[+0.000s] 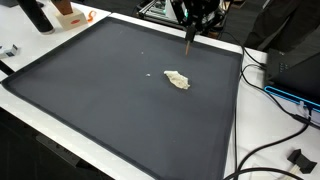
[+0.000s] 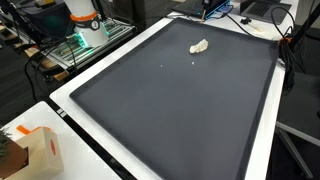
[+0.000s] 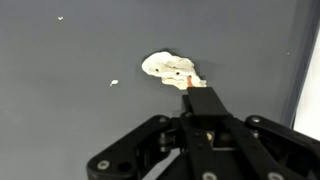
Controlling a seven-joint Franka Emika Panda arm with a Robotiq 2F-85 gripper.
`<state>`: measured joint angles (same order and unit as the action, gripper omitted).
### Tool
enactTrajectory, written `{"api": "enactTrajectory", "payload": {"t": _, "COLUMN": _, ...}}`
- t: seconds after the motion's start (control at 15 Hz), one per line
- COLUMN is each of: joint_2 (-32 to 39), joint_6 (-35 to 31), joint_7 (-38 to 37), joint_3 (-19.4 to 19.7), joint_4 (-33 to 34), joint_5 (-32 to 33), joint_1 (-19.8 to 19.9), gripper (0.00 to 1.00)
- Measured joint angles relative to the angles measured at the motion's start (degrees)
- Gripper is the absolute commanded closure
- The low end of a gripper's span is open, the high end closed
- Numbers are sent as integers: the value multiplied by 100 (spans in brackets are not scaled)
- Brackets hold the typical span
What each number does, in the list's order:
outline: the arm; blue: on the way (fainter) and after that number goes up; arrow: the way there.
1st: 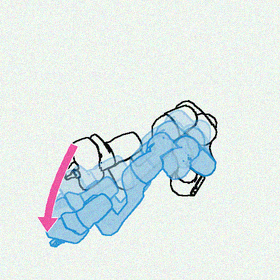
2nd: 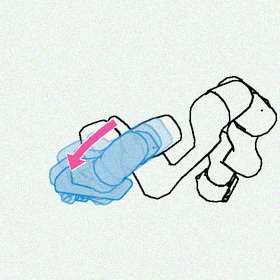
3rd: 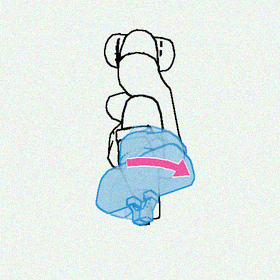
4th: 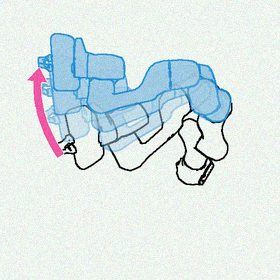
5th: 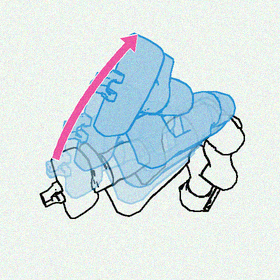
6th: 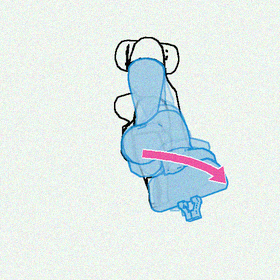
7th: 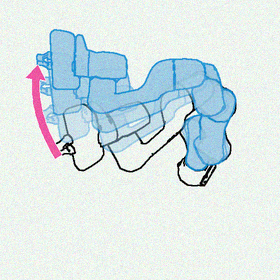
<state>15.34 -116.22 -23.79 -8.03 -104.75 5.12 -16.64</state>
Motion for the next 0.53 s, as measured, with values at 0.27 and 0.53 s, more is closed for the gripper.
{"api": "enactTrajectory", "payload": {"t": 0.27, "joint_2": 207, "joint_6": -62, "joint_7": 1394, "joint_3": -73, "joint_4": 63, "joint_5": -1090, "joint_1": 358, "gripper": 97}}
{"api": "enactTrajectory", "payload": {"t": 0.53, "joint_2": 456, "joint_6": -55, "joint_7": 2374, "joint_3": -146, "joint_4": 119, "joint_5": -1940, "joint_1": 633, "gripper": 97}}
